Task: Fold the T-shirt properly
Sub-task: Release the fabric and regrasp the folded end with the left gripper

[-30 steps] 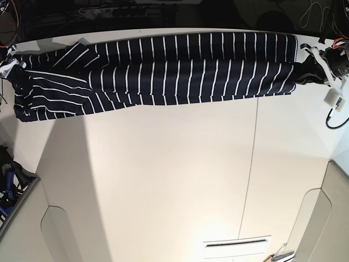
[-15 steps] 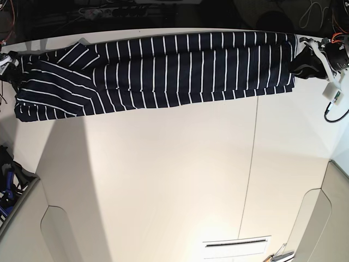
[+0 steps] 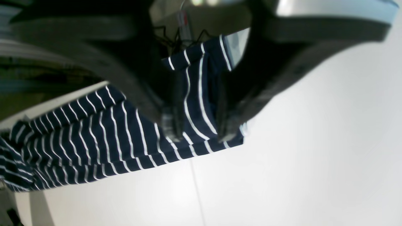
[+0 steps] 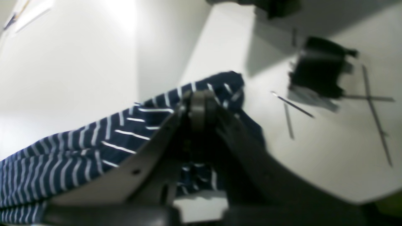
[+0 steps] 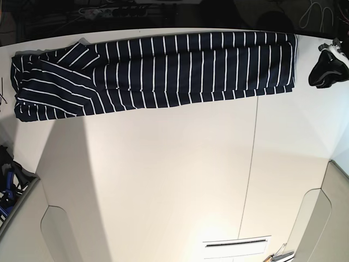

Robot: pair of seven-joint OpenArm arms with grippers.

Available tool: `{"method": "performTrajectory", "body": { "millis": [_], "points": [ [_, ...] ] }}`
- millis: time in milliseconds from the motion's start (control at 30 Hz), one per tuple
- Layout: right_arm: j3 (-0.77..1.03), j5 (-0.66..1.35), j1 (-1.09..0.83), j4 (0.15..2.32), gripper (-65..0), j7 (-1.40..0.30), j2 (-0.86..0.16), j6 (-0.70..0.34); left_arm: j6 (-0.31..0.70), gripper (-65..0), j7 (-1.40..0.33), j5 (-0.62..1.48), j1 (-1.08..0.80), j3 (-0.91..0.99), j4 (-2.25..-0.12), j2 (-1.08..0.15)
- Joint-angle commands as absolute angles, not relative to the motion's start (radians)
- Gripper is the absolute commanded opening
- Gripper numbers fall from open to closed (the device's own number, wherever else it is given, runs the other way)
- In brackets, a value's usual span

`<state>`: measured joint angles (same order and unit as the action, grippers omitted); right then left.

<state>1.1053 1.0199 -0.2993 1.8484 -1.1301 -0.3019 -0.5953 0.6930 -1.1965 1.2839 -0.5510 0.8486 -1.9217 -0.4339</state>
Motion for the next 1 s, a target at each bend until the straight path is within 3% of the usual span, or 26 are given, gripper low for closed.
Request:
{"method": "performTrajectory", "body": {
  "millis": [0,133,300,433,967],
  "points": [
    [1.102,1.039,-0.29,1.864,-65.0,-1.11,-0.318,-0.599,0.698,-37.6,-1.178,1.303,-0.552,0.859,-1.935,-0.443],
    [1.019,1.013,-0.289,1.851,-65.0,-1.063,-0.302,-0.599,0.698,-30.3,-1.155,1.289,-0.552,0.859,-1.914,-0.44],
    [0.864,0.901,-0.289,1.768,-65.0,-0.957,-0.3,-0.599,0.698,-29.9,-1.089,1.241,-0.551,0.849,-1.874,-0.44],
    [0.813,0.778,-0.275,1.672,-65.0,-0.878,-0.299,-0.598,0.698,-22.2,-1.096,1.238,-0.551,0.814,-1.832,-0.44],
    [0.816,0.74,-0.234,1.527,-65.0,-0.864,-0.305,-0.588,0.698,-22.2,-1.079,1.111,-0.552,0.62,-1.673,-0.44]
  ]
}}
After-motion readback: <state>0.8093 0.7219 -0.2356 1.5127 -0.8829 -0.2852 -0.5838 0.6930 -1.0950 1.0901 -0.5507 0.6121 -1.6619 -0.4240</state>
